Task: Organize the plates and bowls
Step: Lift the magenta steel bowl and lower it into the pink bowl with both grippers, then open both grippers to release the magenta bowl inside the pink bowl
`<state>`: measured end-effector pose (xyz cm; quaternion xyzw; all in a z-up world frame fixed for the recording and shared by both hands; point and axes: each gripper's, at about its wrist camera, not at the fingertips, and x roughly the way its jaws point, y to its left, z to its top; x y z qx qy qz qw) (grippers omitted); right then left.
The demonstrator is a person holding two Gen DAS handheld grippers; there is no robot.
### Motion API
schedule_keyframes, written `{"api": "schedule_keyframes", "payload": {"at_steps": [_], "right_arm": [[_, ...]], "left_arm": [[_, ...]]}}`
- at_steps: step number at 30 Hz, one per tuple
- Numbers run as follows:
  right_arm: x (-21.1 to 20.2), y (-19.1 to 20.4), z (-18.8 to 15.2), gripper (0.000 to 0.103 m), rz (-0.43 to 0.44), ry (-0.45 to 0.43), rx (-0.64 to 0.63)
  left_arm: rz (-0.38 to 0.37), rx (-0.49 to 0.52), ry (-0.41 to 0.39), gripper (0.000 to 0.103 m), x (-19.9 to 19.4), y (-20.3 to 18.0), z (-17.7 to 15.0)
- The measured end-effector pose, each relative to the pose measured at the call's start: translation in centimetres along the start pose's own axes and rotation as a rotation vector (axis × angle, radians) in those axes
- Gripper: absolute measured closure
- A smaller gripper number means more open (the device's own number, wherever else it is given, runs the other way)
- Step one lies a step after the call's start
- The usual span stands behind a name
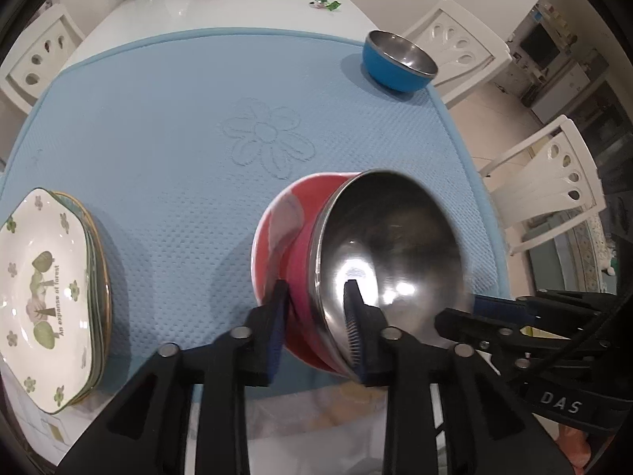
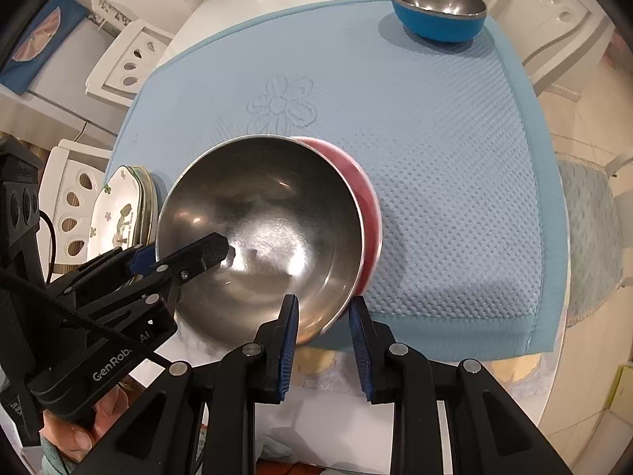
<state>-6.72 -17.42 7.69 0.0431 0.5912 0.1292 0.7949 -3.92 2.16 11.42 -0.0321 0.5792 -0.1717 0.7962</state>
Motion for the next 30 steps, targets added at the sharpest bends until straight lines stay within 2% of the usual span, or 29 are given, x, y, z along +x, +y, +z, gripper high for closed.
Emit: {"api": "schedule_keyframes", "payload": {"at_steps": [11, 16, 24, 30], "right_arm": [[-0.9, 0.1, 0.4, 0.077, 0.037, -0.009, -0.015], [-1.7, -0.4, 0.7, 0.077, 0.083, -0.025, -0.003], [-1.5, -1.4, 1.0, 0.077, 0.107, -0.005, 0.035], [-1.2, -1.6, 1.1, 0.077, 0.111, 0.008, 0.037]], "left_arm": [[0.021, 0.013, -0.026, 0.073, -1.2, 0.5, 0.6], [0.073, 0.017, -0.059, 0.072, -2.6, 1.7, 0.9], [0.038, -0.030, 0.001, 0.072, -0.6, 2.4, 0.4], [0.043, -0.035, -0.024, 0.072, -0.9, 2.3, 1.1]]}}
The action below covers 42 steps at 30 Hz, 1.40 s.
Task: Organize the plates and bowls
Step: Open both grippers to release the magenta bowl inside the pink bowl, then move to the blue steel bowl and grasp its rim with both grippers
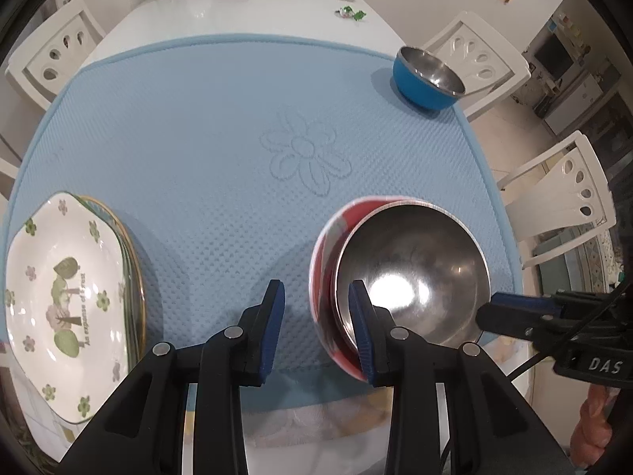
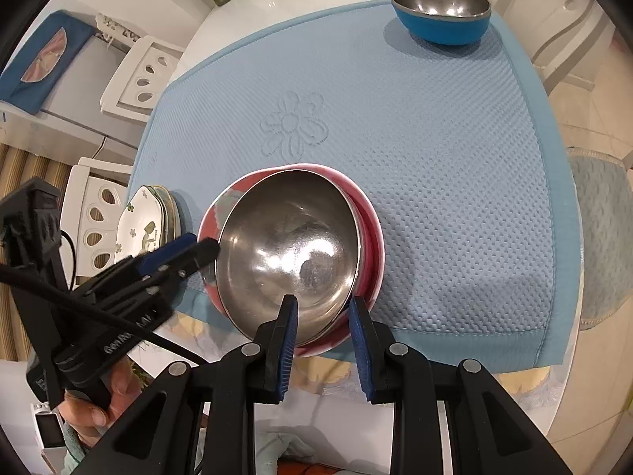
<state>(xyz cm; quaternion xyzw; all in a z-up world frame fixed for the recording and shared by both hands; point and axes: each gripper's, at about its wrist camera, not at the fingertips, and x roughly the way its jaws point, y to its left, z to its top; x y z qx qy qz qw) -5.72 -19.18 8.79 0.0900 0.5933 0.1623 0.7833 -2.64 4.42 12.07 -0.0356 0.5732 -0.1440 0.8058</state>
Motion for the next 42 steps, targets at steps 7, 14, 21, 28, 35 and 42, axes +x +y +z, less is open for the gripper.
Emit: {"api": "schedule_keyframes", "payload": {"at_steps": [7, 14, 21, 28, 35, 42], "right_arm": [[-1.4, -0.4, 1.1, 0.077, 0.060, -0.047, 0.017], [-3.2, -2.1, 2.1, 0.077, 0.149, -0.161, 0.111], [-3.7, -5.6, 4.0, 0.060, 0.188, -0.204, 0.258], [-5.1, -9.0, 8.8, 0.060, 0.155, -0.280, 0.329], [-5.2, -12.2, 13.3, 0.060, 0.133, -0.335, 0.391], [-2.7, -15.6, 17.4, 0.060, 0.101, -0.320, 0.458]], "left_arm": [[0.007, 0.002, -0.051, 0.072, -1.5, -0.1, 2.1], [-0.022, 0.034, -0.098, 0.072, -2.5, -1.4, 5.6], [-0.069, 0.067, -0.101, 0.072, -1.7, -3.3, 10.4], [-0.146, 0.109, -0.060, 0.072, 1.1, -6.3, 16.7], [-0.196, 0.124, 0.025, 0.053, 5.6, -8.5, 21.5], [-0.230, 0.089, 0.082, 0.053, 10.6, -9.0, 25.2]]}}
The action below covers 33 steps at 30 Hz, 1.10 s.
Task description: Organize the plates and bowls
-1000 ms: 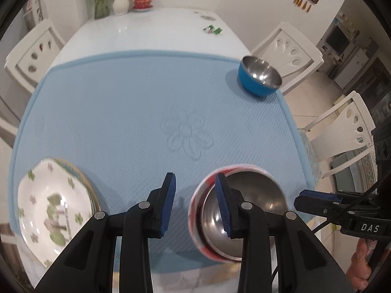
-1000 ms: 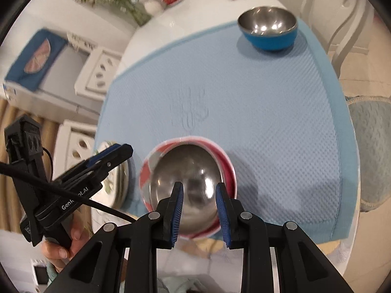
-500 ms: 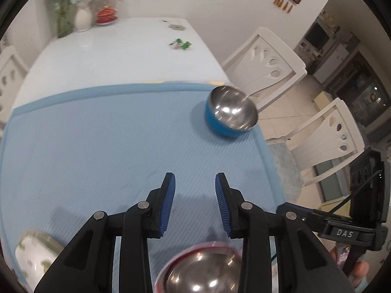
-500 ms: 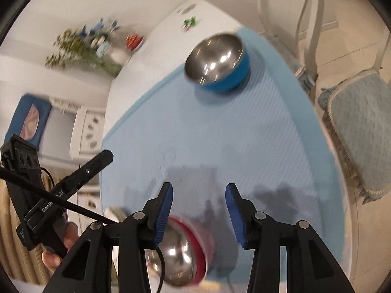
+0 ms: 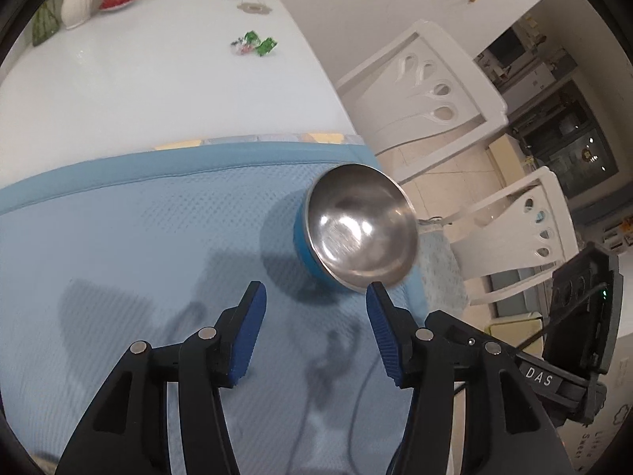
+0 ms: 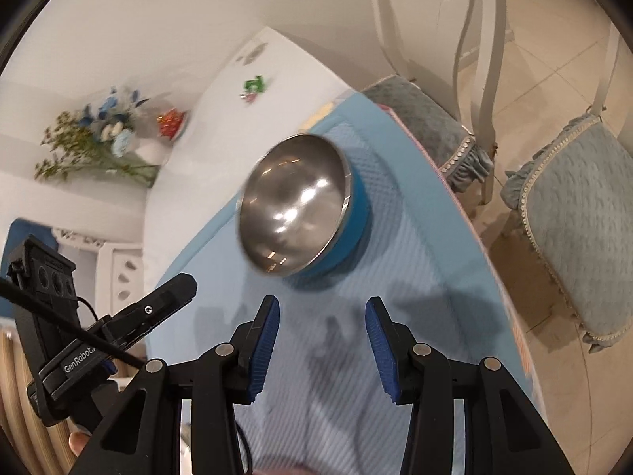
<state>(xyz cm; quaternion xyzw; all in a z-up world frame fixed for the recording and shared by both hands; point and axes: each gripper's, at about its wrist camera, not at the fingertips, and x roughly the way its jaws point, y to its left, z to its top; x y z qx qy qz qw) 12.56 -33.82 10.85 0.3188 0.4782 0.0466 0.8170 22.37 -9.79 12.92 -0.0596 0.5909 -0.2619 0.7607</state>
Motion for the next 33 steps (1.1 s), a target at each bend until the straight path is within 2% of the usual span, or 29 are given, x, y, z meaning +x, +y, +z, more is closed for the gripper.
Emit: {"api": "schedule_keyframes", "payload": {"at_steps": [10, 12, 15, 17, 19, 22, 28, 33], "right_arm": [[3.3, -0.9, 2.9, 0.060, -0.029, -0.024, 0.006], [3.9, -0.8, 3.4, 0.060, -0.043, -0.035, -0.004], [4.7, -0.9, 3.9, 0.060, -0.051, -0.039, -0.009], [5.1, -0.8, 4.0, 0.062, -0.065, -0.044, -0.021], [5.3, -0.7, 4.0, 0.069, -0.063, -0.044, -0.033], [5.8, -0.5, 3.9, 0.073, -0.094, -0.039, -0.069], [6.0, 0.2, 3.5, 0.076, -0.144, -0.054, -0.125], [4.8, 1.6, 2.4, 0.076, -0.155, -0.070, -0.177]], "left_arm": [[-0.019, -0.001, 0.024, 0.055, 5.4, 0.1, 2.8], [-0.018, 0.006, 0.031, 0.060, 6.1, 0.0, 3.3], [-0.015, 0.010, 0.043, 0.062, 7.3, -0.1, 3.8], [-0.013, 0.013, 0.052, 0.071, 8.0, -0.1, 4.1], [-0.006, 0.015, 0.063, 0.074, 8.6, -0.2, 4.2], [0.047, 0.044, 0.077, 0.089, 9.4, -0.3, 4.2], [0.048, 0.063, 0.066, 0.090, 9.2, 0.0, 3.7], [0.054, 0.082, 0.041, 0.090, 7.5, -0.1, 3.0]]}}
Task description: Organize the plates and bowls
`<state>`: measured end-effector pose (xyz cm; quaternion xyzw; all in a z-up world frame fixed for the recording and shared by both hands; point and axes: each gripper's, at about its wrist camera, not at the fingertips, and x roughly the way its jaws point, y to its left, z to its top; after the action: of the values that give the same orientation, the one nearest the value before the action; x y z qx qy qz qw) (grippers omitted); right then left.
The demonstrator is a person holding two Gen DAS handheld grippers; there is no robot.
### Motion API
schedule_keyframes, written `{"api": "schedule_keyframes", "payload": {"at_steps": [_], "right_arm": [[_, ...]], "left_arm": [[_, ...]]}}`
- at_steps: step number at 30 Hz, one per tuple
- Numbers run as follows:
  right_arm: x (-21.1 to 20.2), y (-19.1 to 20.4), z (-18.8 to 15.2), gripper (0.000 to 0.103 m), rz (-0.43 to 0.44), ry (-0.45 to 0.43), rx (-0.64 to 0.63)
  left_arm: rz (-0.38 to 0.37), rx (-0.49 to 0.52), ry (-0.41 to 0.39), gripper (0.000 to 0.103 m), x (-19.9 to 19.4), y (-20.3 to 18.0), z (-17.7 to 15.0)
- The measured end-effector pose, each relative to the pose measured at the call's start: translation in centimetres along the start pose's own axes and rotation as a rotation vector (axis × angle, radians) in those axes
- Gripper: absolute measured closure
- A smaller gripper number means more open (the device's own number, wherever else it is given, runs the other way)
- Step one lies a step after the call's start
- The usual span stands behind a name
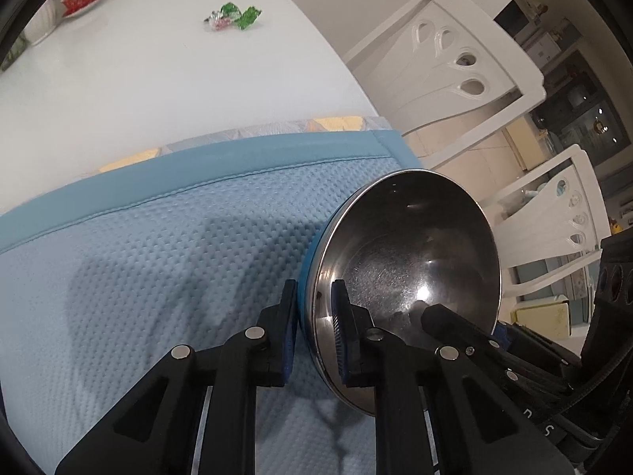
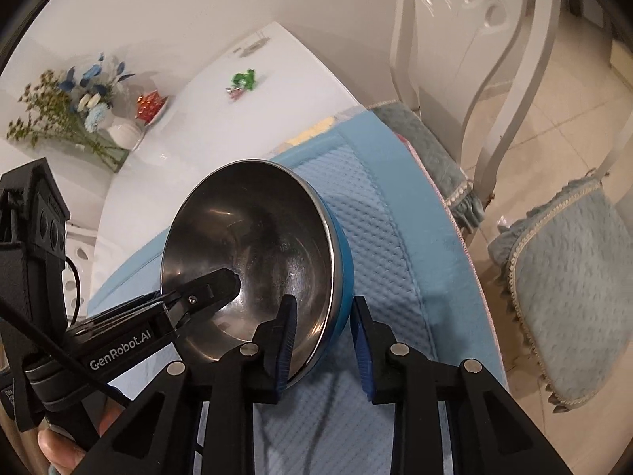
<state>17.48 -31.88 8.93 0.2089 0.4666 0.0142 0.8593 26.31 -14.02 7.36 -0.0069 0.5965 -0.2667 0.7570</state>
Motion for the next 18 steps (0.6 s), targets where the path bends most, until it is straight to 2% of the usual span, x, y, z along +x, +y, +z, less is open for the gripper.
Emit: {"api": "schedule_keyframes", "payload": {"at_steps": [11, 18], "right_arm": [[-5.9, 4.5, -2.7, 0.076, 0.039, -0.051, -0.088], [-10.1, 7.5, -6.9, 0.076, 0.070, -0.057, -0.149]], "left_arm": [[0.010, -0.018, -0.092, 0.090, -7.5, 0.2, -3.8], [0.010, -0.016, -0.182, 0.090, -14.1, 0.2, -8.5]]}}
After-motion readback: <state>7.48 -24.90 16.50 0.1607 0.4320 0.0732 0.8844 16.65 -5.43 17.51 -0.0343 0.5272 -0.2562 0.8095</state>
